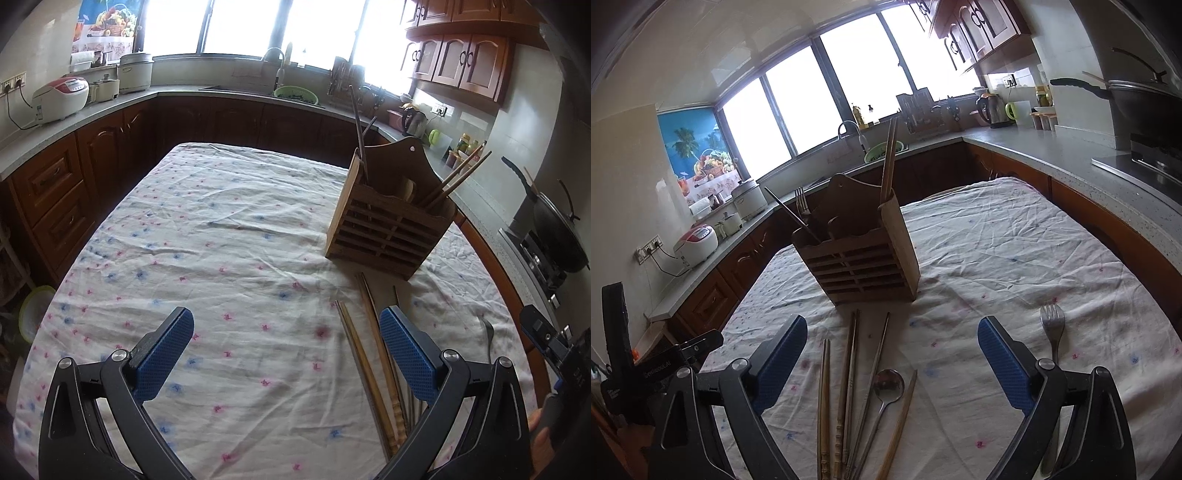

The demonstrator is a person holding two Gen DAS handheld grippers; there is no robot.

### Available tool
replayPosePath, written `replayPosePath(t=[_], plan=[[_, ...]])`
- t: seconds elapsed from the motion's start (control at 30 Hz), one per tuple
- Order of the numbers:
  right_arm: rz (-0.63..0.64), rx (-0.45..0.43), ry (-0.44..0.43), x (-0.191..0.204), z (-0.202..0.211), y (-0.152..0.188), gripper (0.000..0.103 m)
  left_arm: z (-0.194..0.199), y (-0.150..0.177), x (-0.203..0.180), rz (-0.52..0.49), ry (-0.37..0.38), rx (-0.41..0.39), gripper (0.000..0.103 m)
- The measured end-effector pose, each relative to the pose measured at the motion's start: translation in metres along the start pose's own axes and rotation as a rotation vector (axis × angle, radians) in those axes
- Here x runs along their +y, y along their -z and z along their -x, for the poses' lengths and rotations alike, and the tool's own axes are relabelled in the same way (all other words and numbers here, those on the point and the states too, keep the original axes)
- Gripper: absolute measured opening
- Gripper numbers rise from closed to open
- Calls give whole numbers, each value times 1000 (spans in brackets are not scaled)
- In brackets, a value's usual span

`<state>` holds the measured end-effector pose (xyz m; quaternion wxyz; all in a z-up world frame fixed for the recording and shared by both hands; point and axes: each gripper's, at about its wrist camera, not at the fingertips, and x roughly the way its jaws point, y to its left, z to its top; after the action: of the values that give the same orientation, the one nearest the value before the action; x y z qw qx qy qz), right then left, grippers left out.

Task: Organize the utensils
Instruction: 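Move both open tools back down to the remaining utensils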

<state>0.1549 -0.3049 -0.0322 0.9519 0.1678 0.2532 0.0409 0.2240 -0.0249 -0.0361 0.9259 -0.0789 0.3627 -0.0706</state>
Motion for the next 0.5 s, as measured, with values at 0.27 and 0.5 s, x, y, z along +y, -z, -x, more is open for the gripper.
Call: replayPosePath(t=[0.27,0.5], plan=[[-12,116,-5,-4,-46,2,52,-42,6,-21,-62,12,109,77],[-30,176,-1,-12,-72,6,50,-83,13,-38,-79,33,213,74]])
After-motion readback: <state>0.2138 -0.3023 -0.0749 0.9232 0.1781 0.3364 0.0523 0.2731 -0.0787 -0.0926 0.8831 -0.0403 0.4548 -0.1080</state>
